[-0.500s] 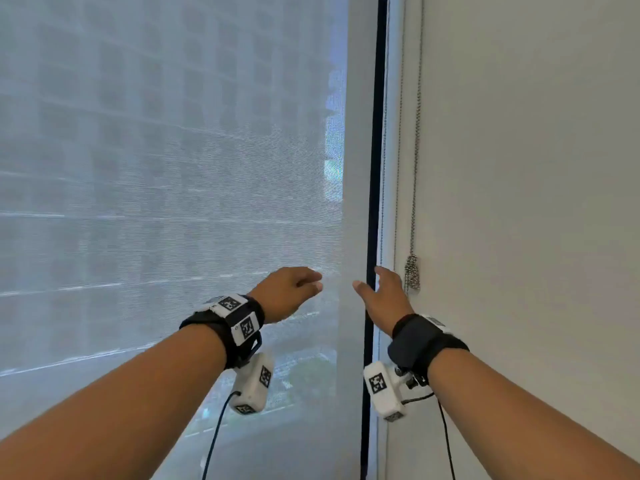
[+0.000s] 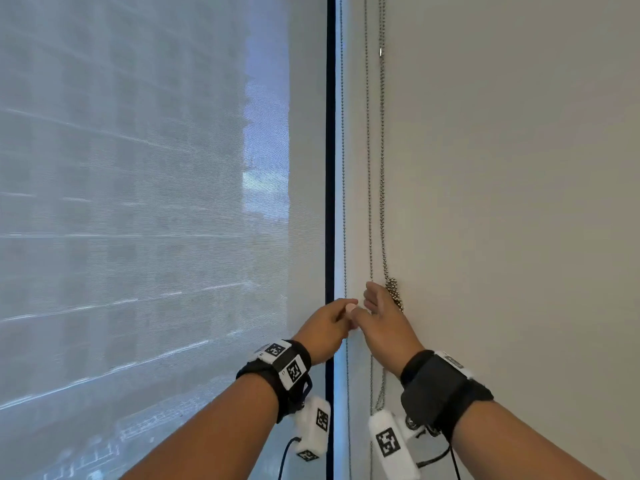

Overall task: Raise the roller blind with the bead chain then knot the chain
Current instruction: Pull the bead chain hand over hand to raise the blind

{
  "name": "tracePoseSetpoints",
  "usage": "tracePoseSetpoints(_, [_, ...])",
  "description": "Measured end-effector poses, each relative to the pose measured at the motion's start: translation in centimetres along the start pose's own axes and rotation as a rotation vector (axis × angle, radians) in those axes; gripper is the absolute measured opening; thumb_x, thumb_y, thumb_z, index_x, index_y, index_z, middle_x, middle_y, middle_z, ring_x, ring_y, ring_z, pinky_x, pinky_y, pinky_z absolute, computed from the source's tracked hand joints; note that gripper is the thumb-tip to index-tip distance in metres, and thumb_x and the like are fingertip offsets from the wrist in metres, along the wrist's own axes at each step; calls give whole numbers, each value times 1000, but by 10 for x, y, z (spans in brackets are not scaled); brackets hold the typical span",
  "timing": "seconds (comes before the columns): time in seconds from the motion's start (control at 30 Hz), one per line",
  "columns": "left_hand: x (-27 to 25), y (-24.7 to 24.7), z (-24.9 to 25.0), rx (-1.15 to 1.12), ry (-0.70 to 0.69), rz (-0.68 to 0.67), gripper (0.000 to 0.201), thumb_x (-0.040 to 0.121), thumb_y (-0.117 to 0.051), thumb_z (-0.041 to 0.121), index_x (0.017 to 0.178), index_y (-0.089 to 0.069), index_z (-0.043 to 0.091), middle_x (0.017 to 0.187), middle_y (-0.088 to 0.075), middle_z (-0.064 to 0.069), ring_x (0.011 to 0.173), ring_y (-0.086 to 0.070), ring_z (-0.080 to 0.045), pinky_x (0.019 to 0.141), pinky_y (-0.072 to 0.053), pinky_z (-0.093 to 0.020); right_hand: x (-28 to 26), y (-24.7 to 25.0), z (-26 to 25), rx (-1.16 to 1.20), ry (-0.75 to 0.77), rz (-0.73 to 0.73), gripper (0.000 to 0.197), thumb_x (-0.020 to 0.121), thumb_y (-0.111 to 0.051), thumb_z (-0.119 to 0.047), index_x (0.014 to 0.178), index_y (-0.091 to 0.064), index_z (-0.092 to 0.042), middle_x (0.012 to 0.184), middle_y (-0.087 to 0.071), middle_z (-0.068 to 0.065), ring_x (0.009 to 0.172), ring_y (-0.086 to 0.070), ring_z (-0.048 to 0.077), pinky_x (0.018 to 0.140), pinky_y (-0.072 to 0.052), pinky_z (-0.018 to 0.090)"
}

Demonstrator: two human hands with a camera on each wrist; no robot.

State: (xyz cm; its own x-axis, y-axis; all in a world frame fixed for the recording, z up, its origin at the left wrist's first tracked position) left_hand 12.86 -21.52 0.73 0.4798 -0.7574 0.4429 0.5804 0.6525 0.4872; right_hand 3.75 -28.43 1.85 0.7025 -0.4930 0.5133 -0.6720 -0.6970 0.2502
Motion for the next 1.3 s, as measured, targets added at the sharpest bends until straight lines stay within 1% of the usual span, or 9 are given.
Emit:
tracePoseSetpoints(0.1, [10,-10,0,-108,-56,76,19,99,-51,21,117,-56,24,115,-67,-6,101,-64,-17,91,-50,-32,-6,11,-7,37,-28,41,60,99,-58,-23,153,-32,-18,146,-48,-1,126,-49,8,86,-37,3])
tracePoseSetpoints(0.23, [9,-33,-15,-133,-101,59,22,94,-58,30,114,-51,24,109,-67,-4,98,-68,-18,88,-56,-35,-17,23,1,16,-36,109,48,100,-54,-18,146,-40,-22,128,-59,-4,103,-55,-8,71,-40,-3])
tracePoseSetpoints(0.3, [6,-49,-29,-144,-86,72,24,89,-63,32,109,-51,26,101,-67,-5,92,-69,-20,83,-57,-35,-24,27,10,0,-28,162,46,99,-55,-19,143,-43,-23,120,-64,-5,104,-60,-3,82,-46,5])
tracePoseSetpoints(0.4, [3,-64,-49,-152,-85,176,16,85,-67,20,97,-57,22,89,-69,-5,83,-67,-20,74,-54,-29,-31,33,22,-11,-40,211,48,98,-58,-23,143,-44,-23,112,-67,-5,107,-65,9,99,-51,32])
tracePoseSetpoints(0.63, [-6,-65,-61,-78,-102,229,7,92,-62,25,85,-61,25,83,-69,1,78,-65,-14,69,-51,-20,-35,27,24,-117,-53,191,52,97,-60,-23,145,-41,-18,99,-62,-5,101,-61,6,102,-49,40])
tracePoseSetpoints(0.8, [-39,-72,-52,-402,-38,-5,13,102,-45,21,91,-53,19,64,-54,3,54,-47,-12,52,-43,-26,-39,26,23,-180,-56,196,39,99,-54,-40,135,-52,-27,121,-57,-6,113,-58,13,103,-47,38])
tracePoseSetpoints(0.97, [-80,-63,-42,-570,10,100,34,101,-35,9,73,-53,19,59,-31,6,51,-24,-10,46,-20,-22,-26,-6,-2,534,-110,9,39,105,-41,-37,124,-59,-9,101,-68,10,86,-65,20,79,-53,36])
tracePoseSetpoints(1.13, [-104,-45,-24,-494,-57,266,38,99,-37,6,64,-39,18,67,-30,-10,62,-25,-23,50,-25,-22,-24,-30,-26,838,-104,-140,43,103,-41,-49,89,-60,-13,63,-36,-3,51,-26,10,48,-22,26])
tracePoseSetpoints(1.3, [-117,-48,-23,-344,-69,290,39,97,-34,-1,62,-35,17,57,-36,9,55,-33,-8,52,-30,-18,-37,-33,-25,852,-93,-116,47,104,-38,-47,65,-36,-22,59,-16,-5,49,-7,11,43,-7,26])
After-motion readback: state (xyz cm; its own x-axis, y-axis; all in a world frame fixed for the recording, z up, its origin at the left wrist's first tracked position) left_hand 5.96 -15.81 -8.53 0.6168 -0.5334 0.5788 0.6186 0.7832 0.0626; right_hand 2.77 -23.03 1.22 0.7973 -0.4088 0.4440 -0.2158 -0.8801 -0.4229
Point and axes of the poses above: each hand's wrist, its own x-axis towards the middle knuckle, its own y-axis out of the back of the hand, z = x × y, the point moved 8 cm from there along x, towards the middle knuckle
